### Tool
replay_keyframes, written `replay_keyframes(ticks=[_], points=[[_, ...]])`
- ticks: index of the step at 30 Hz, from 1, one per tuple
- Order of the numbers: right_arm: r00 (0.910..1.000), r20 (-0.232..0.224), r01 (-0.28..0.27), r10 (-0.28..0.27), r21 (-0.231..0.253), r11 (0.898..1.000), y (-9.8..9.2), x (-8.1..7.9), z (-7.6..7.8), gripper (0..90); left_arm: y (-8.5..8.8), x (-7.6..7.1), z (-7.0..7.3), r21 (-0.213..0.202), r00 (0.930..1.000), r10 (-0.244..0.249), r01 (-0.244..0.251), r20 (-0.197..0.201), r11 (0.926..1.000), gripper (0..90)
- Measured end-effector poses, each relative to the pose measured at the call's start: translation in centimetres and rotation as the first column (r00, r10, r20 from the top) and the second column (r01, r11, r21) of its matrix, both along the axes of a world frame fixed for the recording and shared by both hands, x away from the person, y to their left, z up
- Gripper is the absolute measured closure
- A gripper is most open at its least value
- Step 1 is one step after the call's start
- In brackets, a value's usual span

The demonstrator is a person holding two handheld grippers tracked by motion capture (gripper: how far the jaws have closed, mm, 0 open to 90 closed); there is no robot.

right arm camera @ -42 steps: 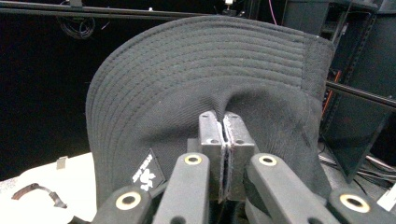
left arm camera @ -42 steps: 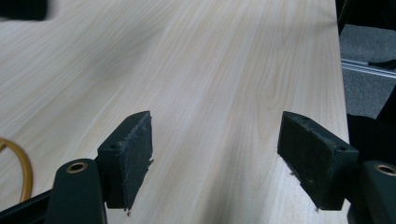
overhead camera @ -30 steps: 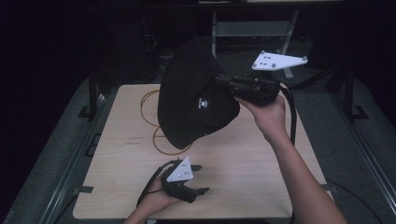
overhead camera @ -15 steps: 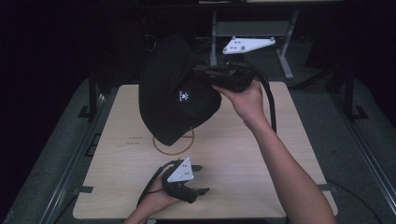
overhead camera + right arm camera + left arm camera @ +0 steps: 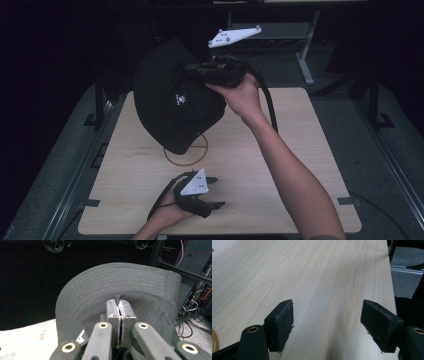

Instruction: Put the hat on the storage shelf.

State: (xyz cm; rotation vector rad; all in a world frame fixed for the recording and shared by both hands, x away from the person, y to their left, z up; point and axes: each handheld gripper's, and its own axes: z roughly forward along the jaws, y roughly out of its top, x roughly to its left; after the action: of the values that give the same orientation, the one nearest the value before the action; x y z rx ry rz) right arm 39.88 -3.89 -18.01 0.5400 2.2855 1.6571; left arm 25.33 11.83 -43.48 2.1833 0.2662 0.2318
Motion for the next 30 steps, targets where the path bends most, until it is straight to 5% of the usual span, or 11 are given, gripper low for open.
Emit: replay_keyframes(ticks=[13, 20, 30], points=[[0.9998, -0.02, -0.01, 0.008, -0.109, 0.994, 3.8, 2.6, 0.2, 87.8, -0.1, 0.0, 0.0, 0.013, 0.9999, -0.013, 0.013, 0.0, 0.9998, 25.9], [0.9976, -0.069, -0.014, 0.004, -0.144, 0.989, 6.2, 4.5, -0.7, 87.7, -0.2, 0.0, -0.2, 0.009, 0.9995, -0.029, 0.029, -0.014, 0.9995, 25.9], [0.9959, -0.088, 0.0, -0.022, -0.247, 0.969, 9.9, 6.1, -2.7, 87.6, -0.4, -0.3, -0.1, 0.025, 0.9992, -0.038, 0.038, -0.009, 0.999, 25.9]])
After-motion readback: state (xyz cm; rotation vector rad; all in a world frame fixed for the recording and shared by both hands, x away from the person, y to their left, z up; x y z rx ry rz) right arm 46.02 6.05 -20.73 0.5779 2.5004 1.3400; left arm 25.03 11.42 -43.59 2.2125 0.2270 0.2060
